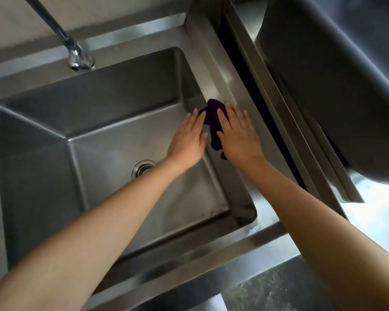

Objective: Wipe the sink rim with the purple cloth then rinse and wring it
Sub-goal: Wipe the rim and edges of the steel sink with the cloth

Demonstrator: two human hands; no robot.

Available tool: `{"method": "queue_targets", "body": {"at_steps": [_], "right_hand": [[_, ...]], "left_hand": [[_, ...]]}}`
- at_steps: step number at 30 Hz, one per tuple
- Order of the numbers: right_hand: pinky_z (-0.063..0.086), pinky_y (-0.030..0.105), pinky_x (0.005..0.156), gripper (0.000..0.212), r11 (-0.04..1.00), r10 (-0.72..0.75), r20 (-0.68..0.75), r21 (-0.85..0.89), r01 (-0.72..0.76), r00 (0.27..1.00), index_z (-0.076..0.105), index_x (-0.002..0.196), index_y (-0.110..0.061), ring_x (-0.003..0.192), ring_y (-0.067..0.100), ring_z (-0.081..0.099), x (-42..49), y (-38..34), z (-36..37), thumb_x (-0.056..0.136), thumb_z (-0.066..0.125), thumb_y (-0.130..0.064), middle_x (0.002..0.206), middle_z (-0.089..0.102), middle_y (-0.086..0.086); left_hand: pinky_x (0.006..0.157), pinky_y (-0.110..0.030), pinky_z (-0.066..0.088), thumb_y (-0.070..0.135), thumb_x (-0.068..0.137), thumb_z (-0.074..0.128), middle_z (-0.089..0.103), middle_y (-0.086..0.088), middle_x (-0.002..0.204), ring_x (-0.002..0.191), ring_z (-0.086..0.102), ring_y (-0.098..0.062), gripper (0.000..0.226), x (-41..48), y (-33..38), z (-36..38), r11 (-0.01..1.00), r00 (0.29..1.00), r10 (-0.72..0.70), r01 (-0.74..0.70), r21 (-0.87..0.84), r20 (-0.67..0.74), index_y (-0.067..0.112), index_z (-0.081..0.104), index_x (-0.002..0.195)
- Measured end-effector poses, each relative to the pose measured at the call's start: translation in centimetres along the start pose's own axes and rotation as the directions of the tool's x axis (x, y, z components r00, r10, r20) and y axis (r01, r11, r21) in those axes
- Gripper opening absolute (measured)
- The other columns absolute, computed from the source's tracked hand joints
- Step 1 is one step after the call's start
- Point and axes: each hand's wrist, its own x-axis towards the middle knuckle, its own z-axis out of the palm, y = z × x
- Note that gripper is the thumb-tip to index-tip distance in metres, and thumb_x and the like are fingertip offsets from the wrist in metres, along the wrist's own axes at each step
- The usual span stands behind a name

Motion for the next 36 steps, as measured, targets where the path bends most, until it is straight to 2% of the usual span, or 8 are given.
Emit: {"method": "queue_targets", "body": {"at_steps": [5, 10, 17, 22, 24, 27, 32, 36], "right_hand": [[-0.008, 0.04, 0.116, 0.068, 1.0, -0.005, -0.042, -0.013, 0.005, 0.999, -0.004, 0.148, -0.015, 0.146, 0.027, -0.007, -0.2, -0.2, -0.1, 0.096, 0.039, -0.025, 0.159, -0.005, 0.011], [-0.015, 0.04, 0.114, 0.086, 0.999, 0.004, 0.06, -0.047, -0.001, 0.998, -0.006, 0.147, -0.014, 0.146, 0.028, -0.012, -1.0, -0.7, -0.7, 0.087, 0.054, -0.024, 0.159, -0.005, 0.01], [-0.007, 0.041, 0.118, 0.086, 0.997, 0.077, 0.063, -0.007, -0.077, 0.995, 0.003, 0.147, -0.006, 0.146, 0.029, -0.003, 5.2, -1.9, -1.3, 0.086, 0.056, -0.032, 0.158, 0.006, 0.014], [-0.01, 0.039, 0.117, 0.067, 0.994, 0.102, -0.015, 0.047, -0.101, 0.995, 0.012, 0.147, -0.006, 0.146, 0.028, 0.005, 0.0, -1.4, -0.5, 0.09, 0.046, -0.02, 0.157, 0.017, 0.014], [-0.008, 0.039, 0.12, 0.065, 0.99, 0.133, -0.013, 0.047, -0.132, 0.991, 0.022, 0.145, -0.005, 0.144, 0.029, 0.017, -3.1, -1.0, 0.3, 0.088, 0.052, -0.016, 0.153, 0.028, 0.015], [0.006, 0.042, 0.12, 0.064, 0.989, 0.149, -0.014, 0.007, -0.148, 0.989, 0.036, 0.139, -0.003, 0.139, 0.031, 0.032, -4.0, -1.0, 0.7, 0.082, 0.062, -0.016, 0.145, 0.042, 0.016], [-0.01, 0.04, 0.114, 0.068, 0.992, 0.121, -0.019, 0.026, -0.12, 0.992, 0.012, 0.147, -0.006, 0.146, 0.029, 0.002, -0.2, -1.5, -0.3, 0.091, 0.046, -0.024, 0.157, 0.015, 0.014], [-0.009, 0.04, 0.118, 0.083, 0.995, 0.094, 0.006, 0.029, -0.094, 0.996, 0.004, 0.147, -0.008, 0.147, 0.028, -0.005, 4.0, -1.7, -0.7, 0.086, 0.057, -0.028, 0.158, 0.007, 0.013]], "left_hand": [[0.119, -0.042, 0.004, 0.014, 0.098, 0.031, 0.001, -0.002, 0.159, 0.146, -0.004, -0.023, 0.056, 9.2, -1.6, -2.6, 0.987, 0.999, -0.012, 0.007, 0.158, 0.031, 0.021, 0.007, 0.148], [0.119, -0.042, -0.001, -0.004, 0.089, 0.034, 0.0, 0.002, 0.159, 0.146, -0.004, -0.018, 0.071, 12.1, -3.2, -4.3, 0.908, 0.99, 0.088, -0.126, 0.399, 0.114, 0.023, 0.004, 0.148], [0.119, -0.043, -0.002, -0.007, 0.085, 0.037, -0.001, 0.006, 0.159, 0.146, -0.003, -0.015, 0.079, 12.4, -3.8, -5.3, 0.833, 0.977, 0.132, -0.202, 0.515, 0.17, 0.026, 0.001, 0.147], [0.119, -0.043, -0.003, -0.009, 0.083, 0.036, -0.003, 0.006, 0.159, 0.146, -0.005, -0.015, 0.082, 12.4, -3.7, -5.6, 0.849, 0.973, 0.123, -0.205, 0.487, 0.195, 0.027, 0.001, 0.147], [0.119, -0.042, -0.003, -0.001, 0.088, 0.037, -0.002, 0.006, 0.159, 0.146, -0.004, -0.016, 0.074, 12.4, -3.9, -5.4, 0.861, 0.972, 0.124, -0.204, 0.465, 0.198, 0.027, 0.001, 0.147], [0.119, -0.043, -0.003, 0.033, 0.097, 0.035, -0.002, 0.005, 0.159, 0.146, -0.004, -0.016, 0.061, 12.5, -4.3, -5.0, 0.87, 0.973, 0.115, -0.196, 0.452, 0.202, 0.026, 0.001, 0.147], [0.118, -0.046, -0.005, 0.057, 0.092, 0.022, -0.007, 0.007, 0.158, 0.145, -0.009, -0.016, 0.065, 12.5, -4.6, -4.3, 0.895, 0.973, 0.098, -0.178, 0.409, 0.209, 0.03, -0.002, 0.147], [0.118, -0.047, -0.006, 0.055, 0.093, 0.019, -0.006, 0.01, 0.158, 0.145, -0.01, -0.014, 0.061, 12.5, -4.8, -4.5, 0.899, 0.973, 0.096, -0.176, 0.402, 0.211, 0.032, -0.001, 0.146]]}}
